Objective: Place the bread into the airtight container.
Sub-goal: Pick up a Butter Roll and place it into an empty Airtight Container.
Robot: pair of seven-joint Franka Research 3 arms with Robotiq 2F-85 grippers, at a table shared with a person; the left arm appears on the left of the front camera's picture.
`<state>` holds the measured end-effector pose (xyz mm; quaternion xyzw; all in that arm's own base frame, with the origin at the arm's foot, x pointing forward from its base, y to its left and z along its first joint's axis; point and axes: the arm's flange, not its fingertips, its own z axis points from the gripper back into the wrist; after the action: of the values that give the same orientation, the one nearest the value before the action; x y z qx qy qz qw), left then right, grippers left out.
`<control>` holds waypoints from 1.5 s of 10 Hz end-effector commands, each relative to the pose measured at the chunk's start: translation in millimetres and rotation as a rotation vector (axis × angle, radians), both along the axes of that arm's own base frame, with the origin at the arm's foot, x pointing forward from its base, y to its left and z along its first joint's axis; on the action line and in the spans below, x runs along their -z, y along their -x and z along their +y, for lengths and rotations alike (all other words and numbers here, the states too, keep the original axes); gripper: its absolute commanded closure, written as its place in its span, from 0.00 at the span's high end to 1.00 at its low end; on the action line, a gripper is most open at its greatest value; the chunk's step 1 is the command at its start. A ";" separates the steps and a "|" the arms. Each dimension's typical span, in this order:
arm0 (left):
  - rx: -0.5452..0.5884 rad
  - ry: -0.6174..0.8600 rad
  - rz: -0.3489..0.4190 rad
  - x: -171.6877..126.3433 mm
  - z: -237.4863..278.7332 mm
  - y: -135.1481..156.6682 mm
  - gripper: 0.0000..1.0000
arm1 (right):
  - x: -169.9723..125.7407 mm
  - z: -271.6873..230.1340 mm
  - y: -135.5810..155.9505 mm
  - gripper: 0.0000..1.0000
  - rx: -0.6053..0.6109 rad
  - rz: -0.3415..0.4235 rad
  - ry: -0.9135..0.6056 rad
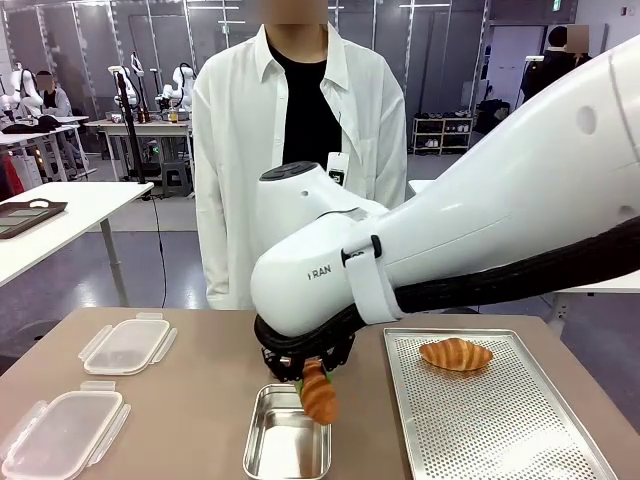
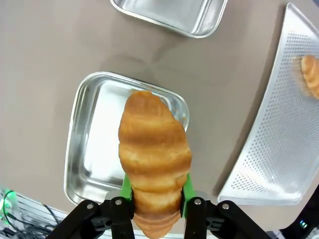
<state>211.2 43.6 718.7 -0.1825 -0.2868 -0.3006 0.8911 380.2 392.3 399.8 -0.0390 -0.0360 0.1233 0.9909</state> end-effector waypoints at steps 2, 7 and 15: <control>0.005 -0.012 -0.006 -1.4 0.1 -1.0 1.00 | 21.9 16.2 -1.4 0.42 0.081 0.003 -0.032; 0.005 -0.012 -0.006 -1.4 0.1 -1.0 1.00 | 55.2 20.4 -2.5 1.00 0.165 0.029 -0.007; 0.005 -0.012 -0.006 -1.4 0.1 -1.0 1.00 | 51.3 17.8 -0.3 1.00 0.157 0.059 -0.018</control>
<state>211.2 43.6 718.7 -0.1825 -0.2868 -0.3006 0.8911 379.3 409.1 352.2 -0.0249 -0.0031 0.0666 0.9975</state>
